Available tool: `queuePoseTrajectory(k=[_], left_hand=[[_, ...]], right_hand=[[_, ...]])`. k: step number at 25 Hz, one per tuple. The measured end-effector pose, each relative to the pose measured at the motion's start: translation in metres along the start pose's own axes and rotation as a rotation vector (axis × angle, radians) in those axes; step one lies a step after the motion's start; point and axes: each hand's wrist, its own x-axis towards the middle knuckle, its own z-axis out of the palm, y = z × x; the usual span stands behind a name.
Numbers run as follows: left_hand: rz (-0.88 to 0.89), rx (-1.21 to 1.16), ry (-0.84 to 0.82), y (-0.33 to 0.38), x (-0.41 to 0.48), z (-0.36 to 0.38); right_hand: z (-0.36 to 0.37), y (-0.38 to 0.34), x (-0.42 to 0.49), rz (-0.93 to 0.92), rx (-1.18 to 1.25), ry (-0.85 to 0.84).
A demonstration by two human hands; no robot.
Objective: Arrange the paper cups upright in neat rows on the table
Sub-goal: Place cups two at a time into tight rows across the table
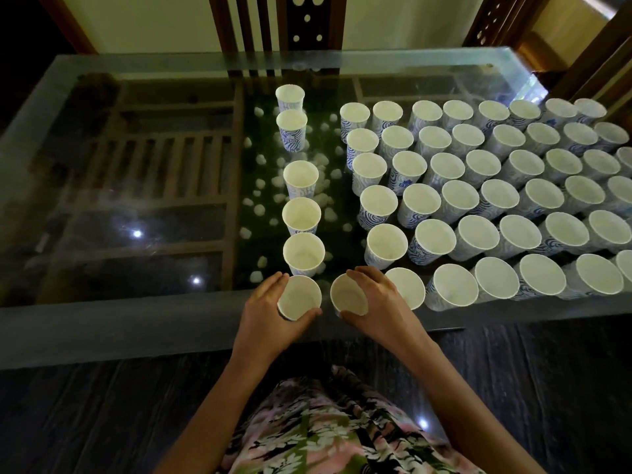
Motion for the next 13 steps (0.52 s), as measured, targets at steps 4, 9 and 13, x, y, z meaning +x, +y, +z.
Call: queuePoseTrajectory(k=[4,9,13], left_hand=[[0.009,-0.005,0.009,0.005,0.013,-0.002],[0.017,-0.013,-0.001,0.005,0.042,-0.004],[0.037,-0.004,-0.028,0.005,0.053,-0.007]], right_hand=[[-0.007,-0.005,0.009,-0.004,0.021,-0.010],[-0.009,-0.018,0.042,-0.057,0.044,-0.022],[-0.008,-0.028,0.068,-0.084,0.046,-0.063]])
